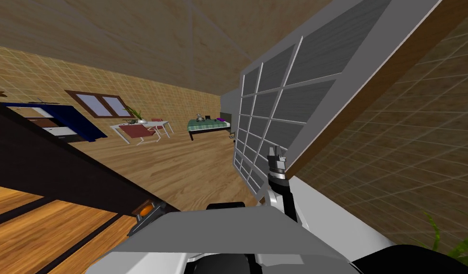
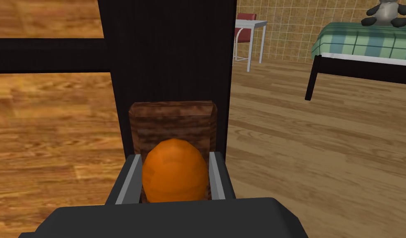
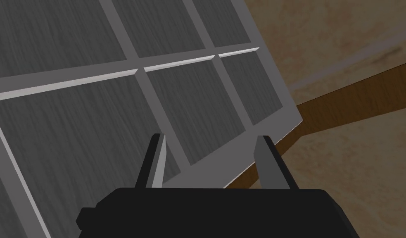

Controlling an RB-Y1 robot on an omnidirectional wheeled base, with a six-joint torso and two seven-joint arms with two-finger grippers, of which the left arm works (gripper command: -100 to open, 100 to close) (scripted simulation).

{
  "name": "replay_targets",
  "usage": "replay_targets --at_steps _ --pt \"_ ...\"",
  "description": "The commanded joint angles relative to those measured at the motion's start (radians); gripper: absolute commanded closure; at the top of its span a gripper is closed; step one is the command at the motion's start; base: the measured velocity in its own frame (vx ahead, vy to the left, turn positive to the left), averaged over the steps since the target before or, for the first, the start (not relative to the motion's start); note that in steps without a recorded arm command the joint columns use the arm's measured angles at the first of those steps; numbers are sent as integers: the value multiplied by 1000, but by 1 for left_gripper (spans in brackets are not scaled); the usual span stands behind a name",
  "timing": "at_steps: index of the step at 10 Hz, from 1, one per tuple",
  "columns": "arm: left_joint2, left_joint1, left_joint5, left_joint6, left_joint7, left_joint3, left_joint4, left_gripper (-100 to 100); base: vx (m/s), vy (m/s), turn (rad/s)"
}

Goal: Push the door open

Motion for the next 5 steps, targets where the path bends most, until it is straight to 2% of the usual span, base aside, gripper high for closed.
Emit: replay_targets --at_steps 1,5 --pt "6 7 23 -9 -8 22 -10 100 174 154 45" --pt "8 16 66 -24 -15 55 -9 100 166 122 39"
